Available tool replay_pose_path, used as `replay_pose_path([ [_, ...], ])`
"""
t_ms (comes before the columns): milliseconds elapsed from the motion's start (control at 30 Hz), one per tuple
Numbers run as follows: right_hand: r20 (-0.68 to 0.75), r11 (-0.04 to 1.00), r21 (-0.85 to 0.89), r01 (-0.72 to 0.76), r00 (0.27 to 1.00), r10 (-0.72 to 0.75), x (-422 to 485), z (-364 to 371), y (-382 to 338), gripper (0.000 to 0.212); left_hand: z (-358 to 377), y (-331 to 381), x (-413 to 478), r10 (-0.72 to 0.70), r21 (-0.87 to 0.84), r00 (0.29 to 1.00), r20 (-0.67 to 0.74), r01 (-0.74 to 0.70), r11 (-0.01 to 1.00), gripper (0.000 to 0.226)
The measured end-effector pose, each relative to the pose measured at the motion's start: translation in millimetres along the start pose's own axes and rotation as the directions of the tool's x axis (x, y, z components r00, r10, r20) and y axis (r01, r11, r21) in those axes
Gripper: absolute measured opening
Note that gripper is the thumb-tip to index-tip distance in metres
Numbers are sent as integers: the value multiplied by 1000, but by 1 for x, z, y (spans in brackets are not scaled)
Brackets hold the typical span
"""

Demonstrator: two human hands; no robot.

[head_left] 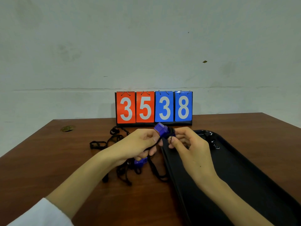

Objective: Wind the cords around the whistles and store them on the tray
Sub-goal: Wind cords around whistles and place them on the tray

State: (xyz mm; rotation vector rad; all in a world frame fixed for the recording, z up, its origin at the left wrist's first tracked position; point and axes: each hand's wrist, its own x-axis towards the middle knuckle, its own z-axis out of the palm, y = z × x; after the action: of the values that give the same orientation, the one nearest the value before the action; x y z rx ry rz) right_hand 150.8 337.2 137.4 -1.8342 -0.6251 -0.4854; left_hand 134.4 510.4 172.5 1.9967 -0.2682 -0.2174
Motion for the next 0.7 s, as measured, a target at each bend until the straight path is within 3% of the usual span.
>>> replay_pose_path([
  [133,-80,996,-23,-88,993,85,3,-3,4,17,6,0,2,48,118,999,-25,-45,992,21],
  [267,-95,976,-193,-104,992,87,7,-7,12,13,7,4,3,89,169,993,-72,-76,983,24],
  [467,85,914,-406,31,996,5,5,-5,18,12,3,8,0,172,417,977,-128,-105,903,16],
  [600,279,913,-384,138,960,-28,4,-3,17,13,-7,8,-1,230,475,959,-166,-126,871,16],
  [700,348,930,-327,171,936,-49,3,-3,12,11,-12,8,-1,234,479,957,-172,-126,869,17],
])
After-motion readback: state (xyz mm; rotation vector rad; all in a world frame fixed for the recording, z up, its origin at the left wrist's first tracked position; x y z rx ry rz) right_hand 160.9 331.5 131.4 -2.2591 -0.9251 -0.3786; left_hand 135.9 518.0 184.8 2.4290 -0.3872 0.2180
